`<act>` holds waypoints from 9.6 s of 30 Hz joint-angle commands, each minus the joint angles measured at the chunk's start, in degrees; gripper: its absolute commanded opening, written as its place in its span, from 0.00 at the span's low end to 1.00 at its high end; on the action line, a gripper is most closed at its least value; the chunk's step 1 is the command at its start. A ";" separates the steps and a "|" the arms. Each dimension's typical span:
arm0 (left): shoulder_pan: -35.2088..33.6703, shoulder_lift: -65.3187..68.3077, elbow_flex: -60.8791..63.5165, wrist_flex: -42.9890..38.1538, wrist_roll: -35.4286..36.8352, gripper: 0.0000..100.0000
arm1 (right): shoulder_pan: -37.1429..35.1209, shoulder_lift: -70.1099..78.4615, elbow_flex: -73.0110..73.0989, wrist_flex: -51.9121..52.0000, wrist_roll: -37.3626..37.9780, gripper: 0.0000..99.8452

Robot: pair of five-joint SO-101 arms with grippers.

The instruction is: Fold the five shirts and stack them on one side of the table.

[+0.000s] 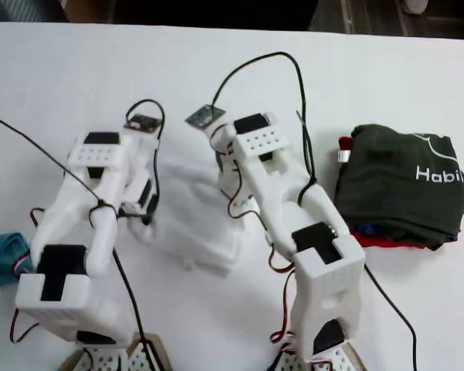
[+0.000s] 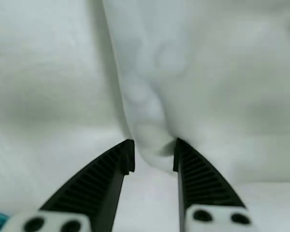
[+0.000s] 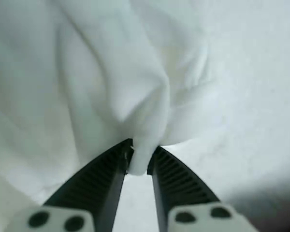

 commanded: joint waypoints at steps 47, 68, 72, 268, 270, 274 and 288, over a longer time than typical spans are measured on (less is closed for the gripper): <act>0.18 -3.52 -18.86 13.01 1.49 0.16 | 6.20 -6.46 -15.74 -4.44 8.53 0.17; -27.16 -3.16 -22.99 18.20 -1.41 0.16 | -2.77 15.52 -24.79 -8.22 -2.73 0.17; -28.22 -3.08 -22.90 17.93 -2.81 0.16 | -2.07 15.60 -28.31 -7.34 -2.64 0.17; 17.14 11.16 -11.03 -17.67 44.40 0.16 | 12.70 24.40 -58.02 16.31 -7.91 0.02; 18.02 12.40 -11.91 -17.76 44.40 0.16 | 12.70 24.31 -58.02 16.31 -7.65 0.02; 19.52 14.33 -13.58 -17.85 44.40 0.21 | 12.70 24.04 -57.85 16.31 -6.07 0.02; 19.52 20.92 -19.38 -17.41 51.78 0.30 | 12.70 23.96 -57.93 16.40 -5.98 0.02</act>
